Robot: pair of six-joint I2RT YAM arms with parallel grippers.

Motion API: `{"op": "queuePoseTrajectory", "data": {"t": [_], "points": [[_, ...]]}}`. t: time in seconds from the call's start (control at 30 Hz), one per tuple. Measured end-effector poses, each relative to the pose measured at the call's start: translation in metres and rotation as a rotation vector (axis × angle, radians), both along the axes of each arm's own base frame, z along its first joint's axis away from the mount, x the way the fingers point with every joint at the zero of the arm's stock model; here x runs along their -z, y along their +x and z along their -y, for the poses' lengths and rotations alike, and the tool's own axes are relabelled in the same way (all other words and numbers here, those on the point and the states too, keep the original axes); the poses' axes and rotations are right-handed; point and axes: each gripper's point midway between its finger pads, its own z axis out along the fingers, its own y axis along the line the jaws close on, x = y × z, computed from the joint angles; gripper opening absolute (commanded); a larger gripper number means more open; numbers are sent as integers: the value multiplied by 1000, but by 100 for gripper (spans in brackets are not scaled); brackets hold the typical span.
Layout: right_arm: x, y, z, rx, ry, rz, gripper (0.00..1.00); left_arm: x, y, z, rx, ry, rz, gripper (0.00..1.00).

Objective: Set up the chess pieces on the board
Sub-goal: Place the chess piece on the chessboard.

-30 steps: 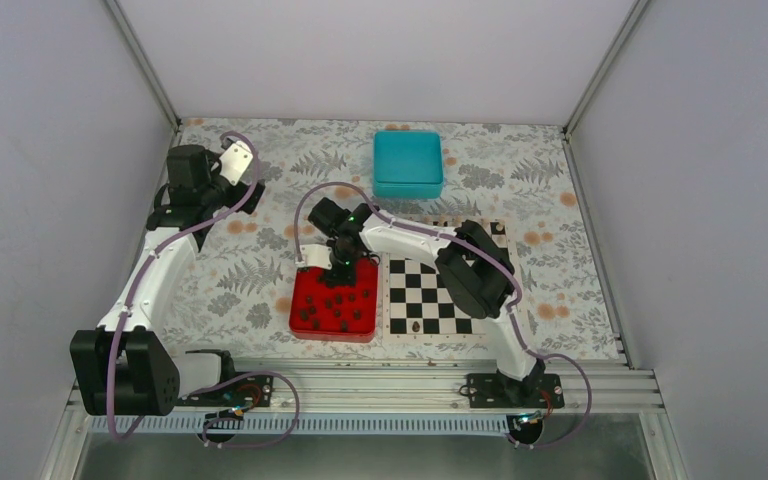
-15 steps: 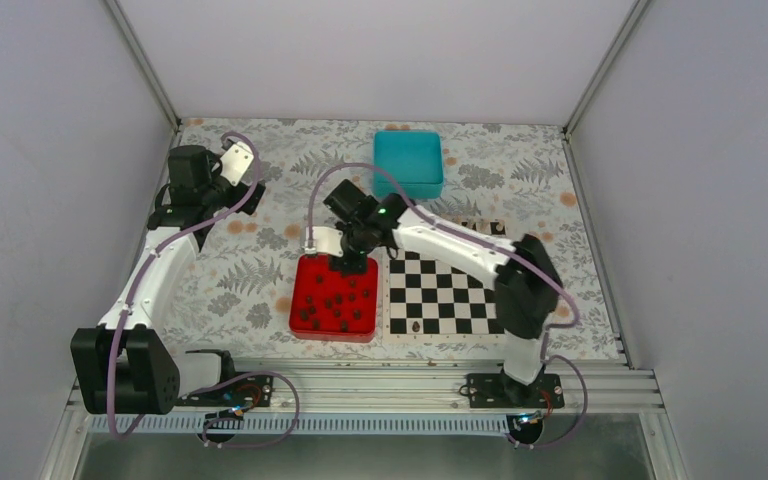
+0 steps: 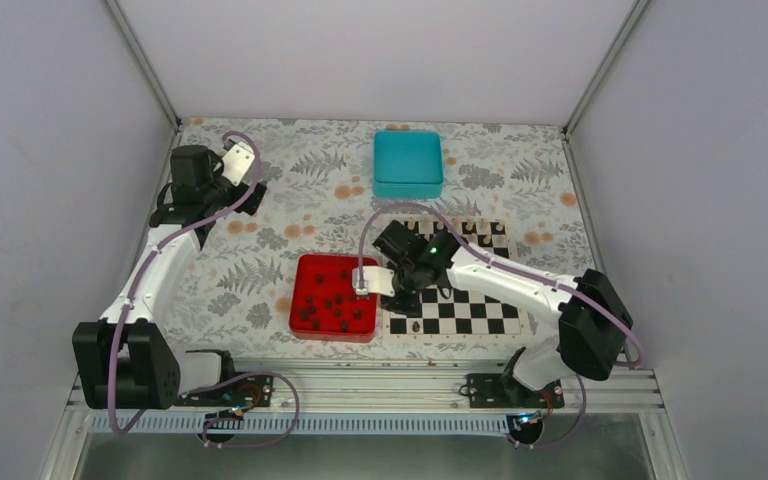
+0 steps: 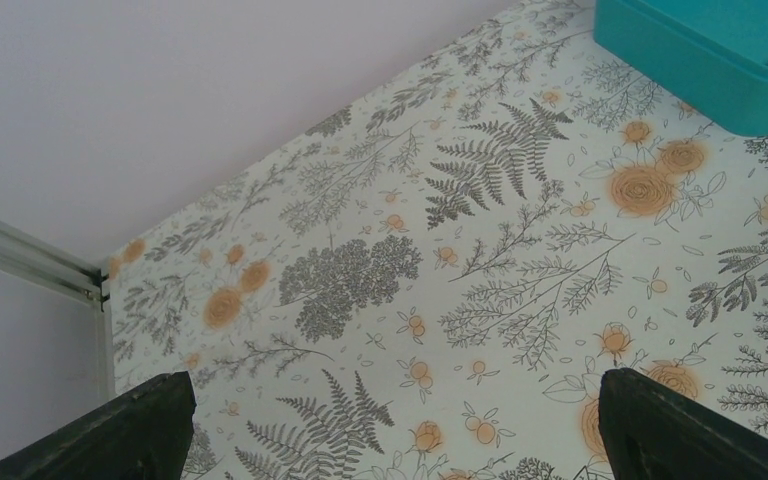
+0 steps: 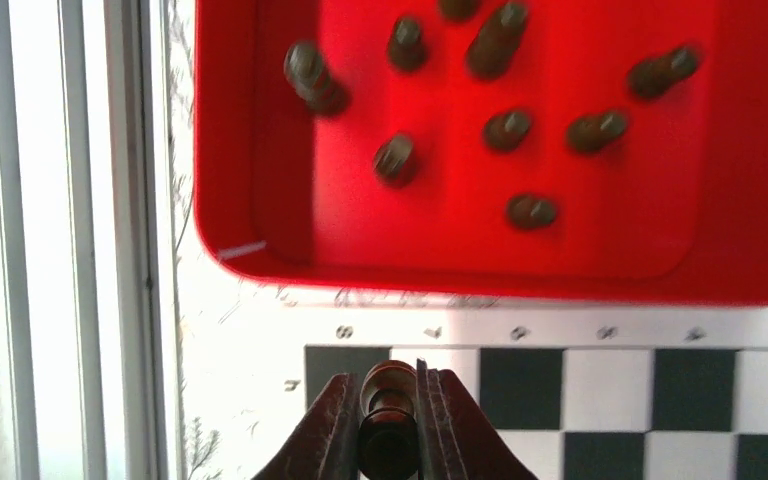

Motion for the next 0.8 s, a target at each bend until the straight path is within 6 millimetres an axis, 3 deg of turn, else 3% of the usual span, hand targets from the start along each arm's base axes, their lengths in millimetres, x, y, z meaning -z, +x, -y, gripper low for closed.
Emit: {"op": "queuePoseTrajectory", "data": {"t": [0.13,0.37,0.8], "points": [[22,-13,18,7,-50,-41,5,2,1,0,-1,-1,-4,100],[48,-23,30,11,-80,-68,5,1,1,0,-7,-11,-3,100],[58,-23,27,7,-46,-60,5,1,1,0,-10,-15,-5,100]]}}
